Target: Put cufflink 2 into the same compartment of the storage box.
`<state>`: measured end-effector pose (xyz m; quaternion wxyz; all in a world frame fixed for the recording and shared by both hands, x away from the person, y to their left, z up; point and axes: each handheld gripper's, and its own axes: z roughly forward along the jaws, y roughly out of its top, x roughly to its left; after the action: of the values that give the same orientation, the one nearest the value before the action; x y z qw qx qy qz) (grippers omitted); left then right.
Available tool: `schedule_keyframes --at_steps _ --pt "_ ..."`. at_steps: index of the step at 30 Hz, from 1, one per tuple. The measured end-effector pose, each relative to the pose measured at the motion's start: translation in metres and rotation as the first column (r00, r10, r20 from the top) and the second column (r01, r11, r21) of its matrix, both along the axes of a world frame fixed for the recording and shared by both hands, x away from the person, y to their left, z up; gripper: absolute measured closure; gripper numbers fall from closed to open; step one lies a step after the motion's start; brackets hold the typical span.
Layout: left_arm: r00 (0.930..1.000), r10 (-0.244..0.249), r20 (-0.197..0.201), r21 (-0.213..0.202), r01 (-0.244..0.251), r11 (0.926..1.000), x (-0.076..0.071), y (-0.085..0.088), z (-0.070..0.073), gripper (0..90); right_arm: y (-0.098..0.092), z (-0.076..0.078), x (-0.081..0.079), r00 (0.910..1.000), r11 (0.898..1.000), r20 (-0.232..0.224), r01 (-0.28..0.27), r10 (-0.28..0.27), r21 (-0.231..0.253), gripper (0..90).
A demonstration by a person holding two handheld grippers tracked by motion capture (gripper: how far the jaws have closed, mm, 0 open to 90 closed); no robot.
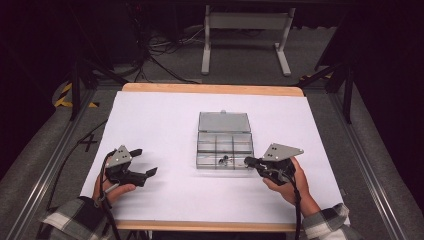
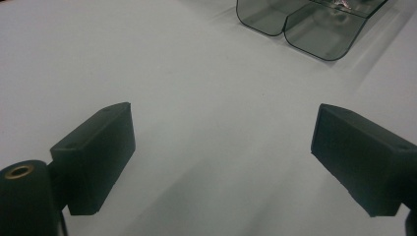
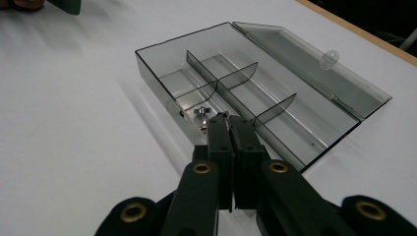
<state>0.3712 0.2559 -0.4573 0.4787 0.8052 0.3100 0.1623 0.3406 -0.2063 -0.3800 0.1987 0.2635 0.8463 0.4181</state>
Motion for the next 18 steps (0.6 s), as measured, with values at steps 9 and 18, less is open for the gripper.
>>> schedule_keyframes --at_steps 9,18 --pt "1.0 -0.001 0.002 -0.003 0.001 1.0 0.0 0.0 0.0 10.1 0.005 0.001 0.014 0.9999 1.0 0.005 0.012 -0.012 -0.001 89.0" --pt "1.0 -0.001 0.001 -0.007 0.001 1.0 0.0 0.0 0.0 10.1 0.009 -0.005 0.03 0.9996 1.0 -0.007 0.028 -0.028 -0.013 89.0"
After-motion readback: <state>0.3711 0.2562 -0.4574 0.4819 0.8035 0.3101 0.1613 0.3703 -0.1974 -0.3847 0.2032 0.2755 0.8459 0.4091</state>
